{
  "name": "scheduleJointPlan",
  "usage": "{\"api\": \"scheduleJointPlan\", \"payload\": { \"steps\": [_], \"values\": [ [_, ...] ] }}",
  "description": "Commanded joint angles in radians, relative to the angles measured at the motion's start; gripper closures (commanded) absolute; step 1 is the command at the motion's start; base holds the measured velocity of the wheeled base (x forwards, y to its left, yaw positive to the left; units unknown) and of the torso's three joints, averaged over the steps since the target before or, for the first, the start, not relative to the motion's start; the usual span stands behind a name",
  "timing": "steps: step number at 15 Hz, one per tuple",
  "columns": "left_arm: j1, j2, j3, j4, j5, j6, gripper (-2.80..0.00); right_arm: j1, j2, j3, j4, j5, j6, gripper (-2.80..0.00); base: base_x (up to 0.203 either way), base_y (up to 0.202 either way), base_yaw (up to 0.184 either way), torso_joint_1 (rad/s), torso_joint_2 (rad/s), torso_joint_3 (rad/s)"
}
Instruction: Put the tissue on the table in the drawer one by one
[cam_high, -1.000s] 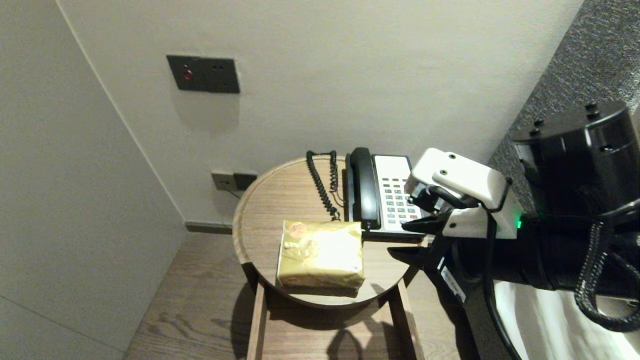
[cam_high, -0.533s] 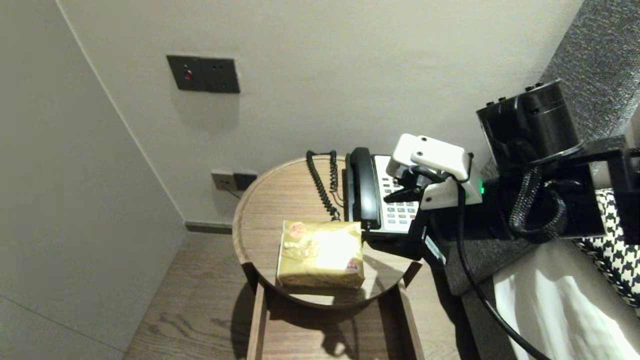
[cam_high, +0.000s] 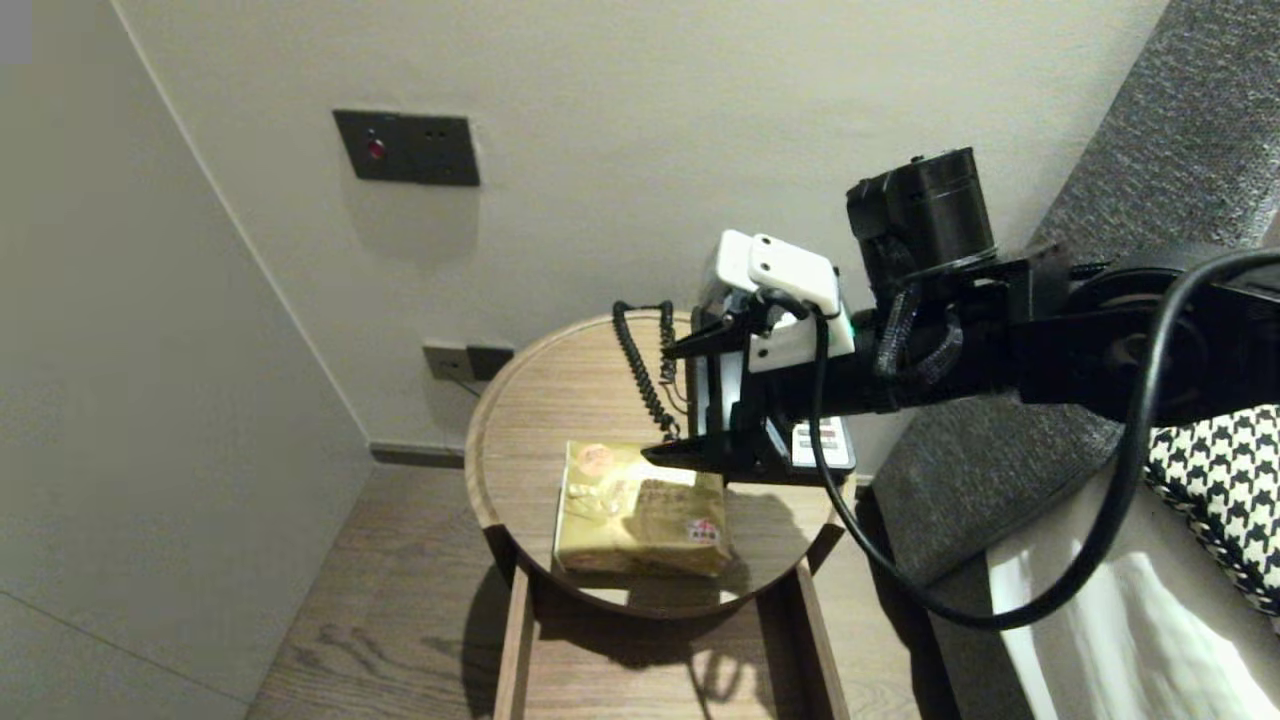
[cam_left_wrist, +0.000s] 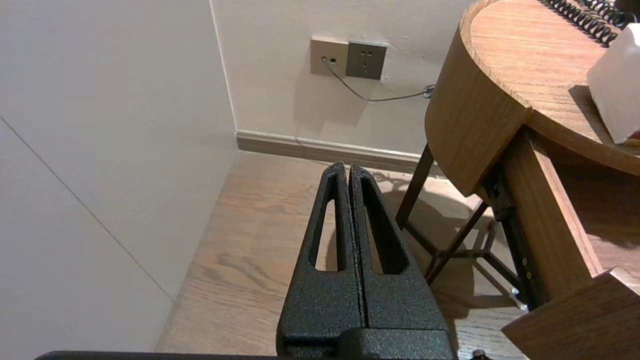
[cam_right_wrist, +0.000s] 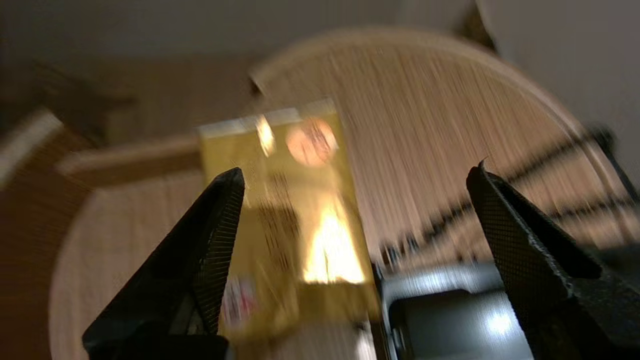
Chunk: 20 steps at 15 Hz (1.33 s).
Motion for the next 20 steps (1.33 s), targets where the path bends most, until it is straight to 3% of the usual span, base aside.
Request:
{"api": "scheduleJointPlan", "payload": {
  "steps": [1, 8, 20],
  "values": [
    [0.001, -0.002, 0.000, -0.001, 0.000, 0.000, 0.00, 0.001, 0.049, -0.033, 0.004, 0.084, -0.003, -2.80, 0.000, 0.000, 0.000, 0.000, 0.00, 0.000],
    [0.001, -0.002, 0.000, -0.001, 0.000, 0.000, 0.00, 0.001, 0.129, -0.049, 0.033, 0.224, -0.003, -2.80, 0.000, 0.000, 0.000, 0.000, 0.00, 0.000],
    [0.000, -0.002, 0.000, -0.001, 0.000, 0.000, 0.00, -0.056, 0.182, -0.036, 0.032, 0.204, -0.018, -2.80, 0.000, 0.000, 0.000, 0.000, 0.00, 0.000]
  ]
}}
